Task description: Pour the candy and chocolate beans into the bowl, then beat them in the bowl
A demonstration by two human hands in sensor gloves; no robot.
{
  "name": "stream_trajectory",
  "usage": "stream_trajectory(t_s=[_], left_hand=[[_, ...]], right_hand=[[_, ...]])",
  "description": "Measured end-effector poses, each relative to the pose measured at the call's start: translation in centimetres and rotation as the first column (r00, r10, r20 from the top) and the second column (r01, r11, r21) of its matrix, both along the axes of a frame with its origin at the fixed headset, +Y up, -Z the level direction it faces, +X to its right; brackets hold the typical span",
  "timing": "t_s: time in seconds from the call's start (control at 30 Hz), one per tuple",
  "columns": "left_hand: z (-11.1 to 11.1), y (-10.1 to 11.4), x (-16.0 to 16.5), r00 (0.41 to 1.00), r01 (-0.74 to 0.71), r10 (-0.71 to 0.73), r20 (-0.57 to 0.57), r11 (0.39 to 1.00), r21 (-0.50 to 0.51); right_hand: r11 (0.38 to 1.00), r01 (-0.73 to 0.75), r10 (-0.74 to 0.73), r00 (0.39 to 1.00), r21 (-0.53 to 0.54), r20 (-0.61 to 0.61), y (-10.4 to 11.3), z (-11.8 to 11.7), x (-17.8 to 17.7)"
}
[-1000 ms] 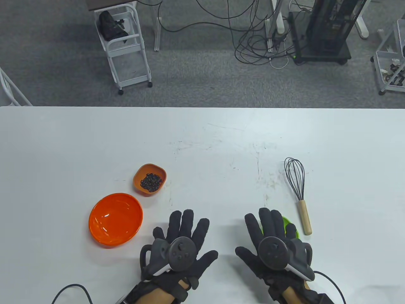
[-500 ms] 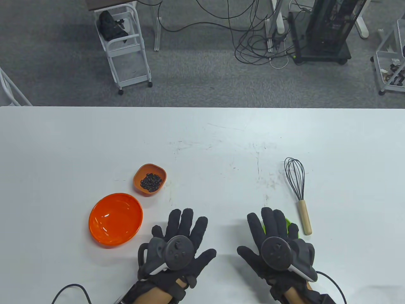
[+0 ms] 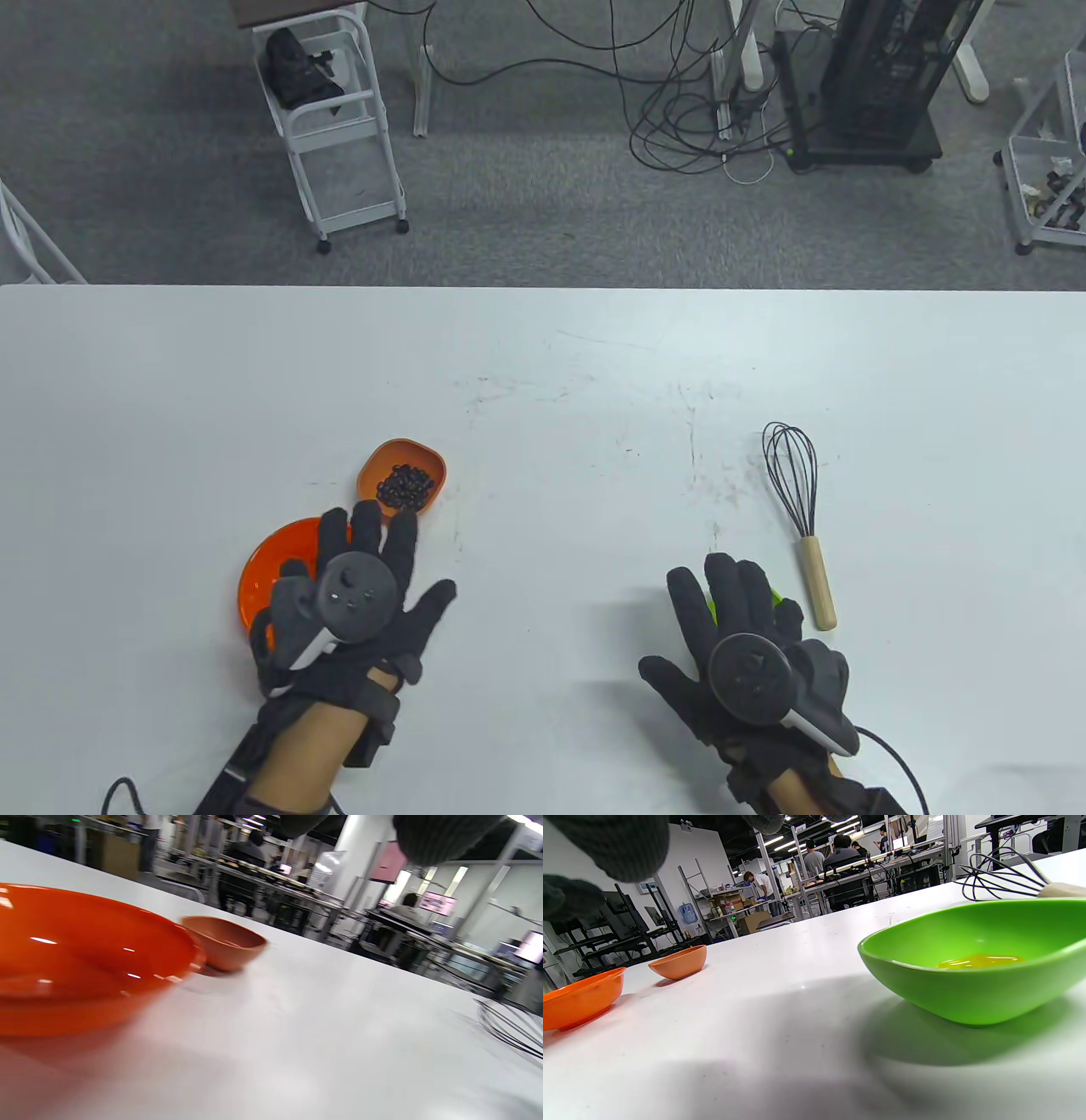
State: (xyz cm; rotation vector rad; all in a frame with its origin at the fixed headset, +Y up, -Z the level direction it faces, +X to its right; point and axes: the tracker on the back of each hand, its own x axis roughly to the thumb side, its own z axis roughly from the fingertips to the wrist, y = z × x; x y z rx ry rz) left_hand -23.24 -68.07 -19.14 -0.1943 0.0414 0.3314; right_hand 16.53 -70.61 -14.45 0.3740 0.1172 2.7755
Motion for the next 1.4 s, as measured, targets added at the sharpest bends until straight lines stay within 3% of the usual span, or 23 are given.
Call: stream_trajectory(t_s=[0.23,0.37,0.57,0.73,0.83,1.03,1.4], left_hand=[[-1.4,-0.8,-7.9,0.973,-0.065,0.060,-0.225,0.998,-0.014],[-1.1,-1.5,-10.2,0.953,-0.092,0.083,-0.293,0.996,-0.017],[-1.7,-3.8,-12.9,0.924,-0.109,0.052,-0.379,0.985,-0.132],[-2.0,-5.5,-13.9,0.895,-0.131,0.017,-0.446,0.965,-0.226],[-2.1,-5.9,-14.5,0.873,-0.160,0.044,-0.486,0.966,-0.201],[-2.1,-7.3,-15.5,0.866,-0.250,0.092,-0.492,0.931,-0.266],[-2.3,-7.8,-15.6,0.863,-0.293,0.144,-0.485,0.923,-0.248]], right_hand=[[1.000,0.001,-0.001,1.000,0.002,-0.002,-0.1,0.0,0.0],[0.999,0.031,-0.031,0.999,-0.021,0.011,-0.2,0.0,0.6],[0.994,0.085,-0.084,0.996,-0.067,0.017,-0.6,0.1,1.0],[0.992,0.117,-0.115,0.993,-0.054,0.031,-0.4,0.2,1.4],[0.992,0.118,-0.116,0.993,-0.050,0.029,-0.3,0.3,1.4],[0.993,0.105,-0.105,0.994,-0.054,0.014,-0.4,0.3,1.2],[0.992,0.112,-0.111,0.994,-0.065,0.015,-0.4,0.2,1.1]])
